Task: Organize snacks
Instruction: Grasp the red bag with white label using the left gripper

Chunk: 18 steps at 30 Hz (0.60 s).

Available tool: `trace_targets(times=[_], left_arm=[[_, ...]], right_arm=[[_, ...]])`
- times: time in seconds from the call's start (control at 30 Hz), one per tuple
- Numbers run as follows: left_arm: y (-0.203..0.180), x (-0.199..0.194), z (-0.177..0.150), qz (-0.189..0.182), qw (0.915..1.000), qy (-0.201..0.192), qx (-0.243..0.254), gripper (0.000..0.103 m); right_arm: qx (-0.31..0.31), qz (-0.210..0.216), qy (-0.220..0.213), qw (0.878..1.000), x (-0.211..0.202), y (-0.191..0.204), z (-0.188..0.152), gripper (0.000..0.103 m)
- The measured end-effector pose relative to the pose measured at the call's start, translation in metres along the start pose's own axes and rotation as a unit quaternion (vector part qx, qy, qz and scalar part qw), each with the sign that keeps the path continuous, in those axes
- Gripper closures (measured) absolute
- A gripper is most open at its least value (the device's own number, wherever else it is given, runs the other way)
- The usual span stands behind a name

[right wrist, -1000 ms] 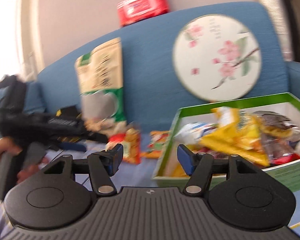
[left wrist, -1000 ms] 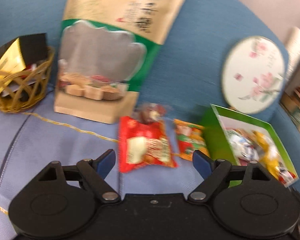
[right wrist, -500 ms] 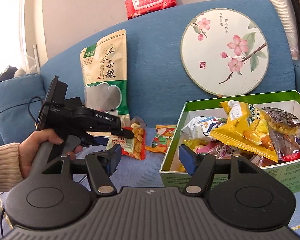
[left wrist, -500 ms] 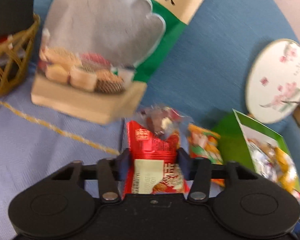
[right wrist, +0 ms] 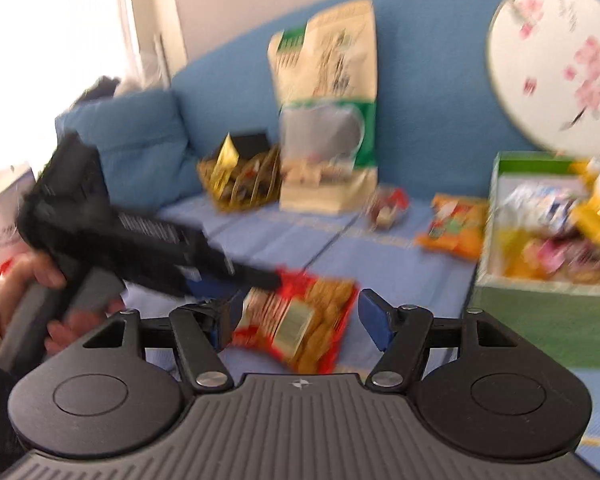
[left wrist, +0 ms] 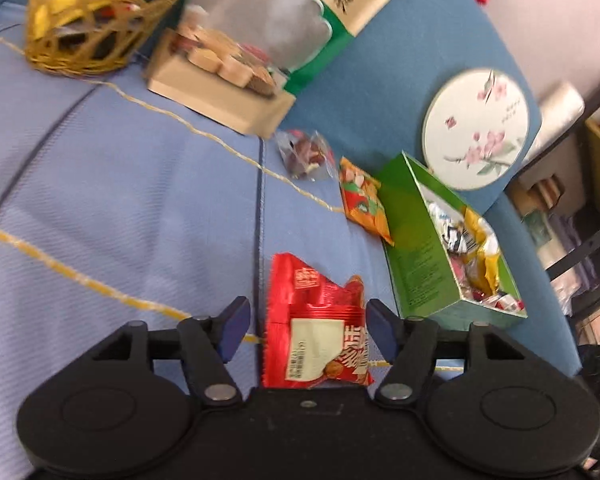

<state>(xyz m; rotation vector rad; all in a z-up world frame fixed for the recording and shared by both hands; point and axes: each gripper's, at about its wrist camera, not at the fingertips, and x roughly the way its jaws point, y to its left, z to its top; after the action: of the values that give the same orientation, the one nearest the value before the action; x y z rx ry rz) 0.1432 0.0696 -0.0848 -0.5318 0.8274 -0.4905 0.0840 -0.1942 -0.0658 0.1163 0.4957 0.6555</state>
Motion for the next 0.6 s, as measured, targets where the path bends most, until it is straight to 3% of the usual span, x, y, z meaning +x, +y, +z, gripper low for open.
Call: trace_targets(times=[0.2,0.23,0.37,0.6], left_arm=[[0.011,0.003,-0.012,-0.041,0.9987,-0.017,-0.023,0.029],[0.011,0.005,-0.011,-0.043,0.9988,-0.016,-0.018,0.035],[0.012,0.006,-0.01,-0.048,0.9985,-0.015,-0.021,0.037],[0.013,0.01,-0.008,-0.04,0.9988,-0.012,-0.026,0.05]], right_arm=[[0.064,0.013,0.027,0.998,0.013,-0.014,-0.007,0.0],[0.081,0.018,0.029,0.996,0.014,-0.018,-0.008,0.0],[0.122,0.022,0.036,0.992,0.017,-0.028,-0.011,0.0],[0.14,0.027,0.036,0.989,0.025,-0.031,-0.012,0.0]])
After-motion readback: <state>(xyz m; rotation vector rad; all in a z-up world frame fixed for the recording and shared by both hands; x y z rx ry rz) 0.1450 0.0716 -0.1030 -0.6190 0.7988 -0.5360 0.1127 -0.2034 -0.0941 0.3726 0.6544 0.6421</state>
